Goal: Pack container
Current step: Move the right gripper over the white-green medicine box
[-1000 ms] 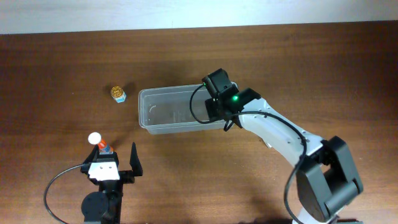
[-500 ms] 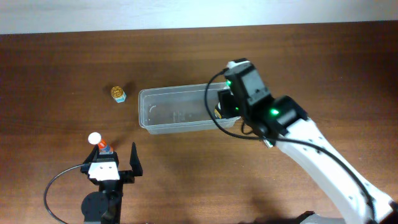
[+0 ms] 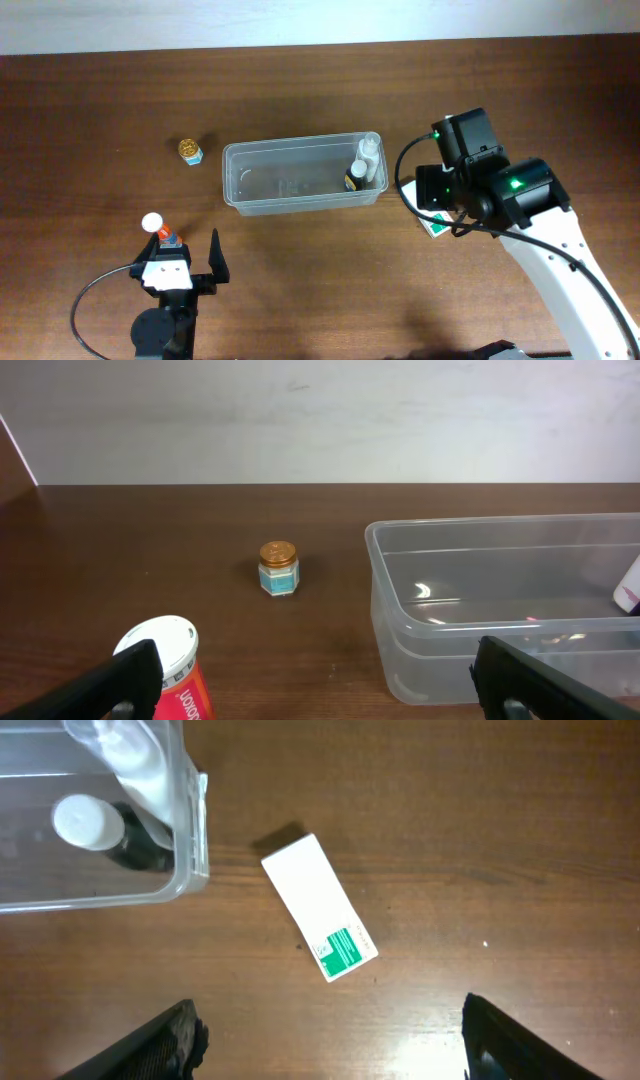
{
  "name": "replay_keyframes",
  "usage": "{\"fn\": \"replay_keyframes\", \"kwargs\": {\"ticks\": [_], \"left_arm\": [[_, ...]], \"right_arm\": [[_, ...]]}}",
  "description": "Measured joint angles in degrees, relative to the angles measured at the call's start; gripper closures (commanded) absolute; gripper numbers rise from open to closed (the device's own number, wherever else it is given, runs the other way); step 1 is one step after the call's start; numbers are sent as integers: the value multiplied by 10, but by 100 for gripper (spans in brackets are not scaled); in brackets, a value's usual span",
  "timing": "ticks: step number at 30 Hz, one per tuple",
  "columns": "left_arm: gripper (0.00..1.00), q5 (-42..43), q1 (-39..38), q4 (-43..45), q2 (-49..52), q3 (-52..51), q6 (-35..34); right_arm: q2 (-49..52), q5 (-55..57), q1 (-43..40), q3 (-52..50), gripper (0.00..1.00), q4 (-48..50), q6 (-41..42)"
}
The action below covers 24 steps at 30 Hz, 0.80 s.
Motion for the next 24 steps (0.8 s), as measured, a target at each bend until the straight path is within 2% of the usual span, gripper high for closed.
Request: {"fn": "replay_keyframes", "kwargs": {"ticks": [3, 14, 24], "left_arm": [[1, 0, 0, 0, 0, 0, 0], [1, 0, 0, 0, 0, 0, 0], [1, 0, 0, 0, 0, 0, 0]], "right_arm": [[0, -5, -8, -32, 23, 29, -1], [30, -71, -66, -204, 23, 233, -50], [115, -116, -97, -219, 22, 307, -143]]}}
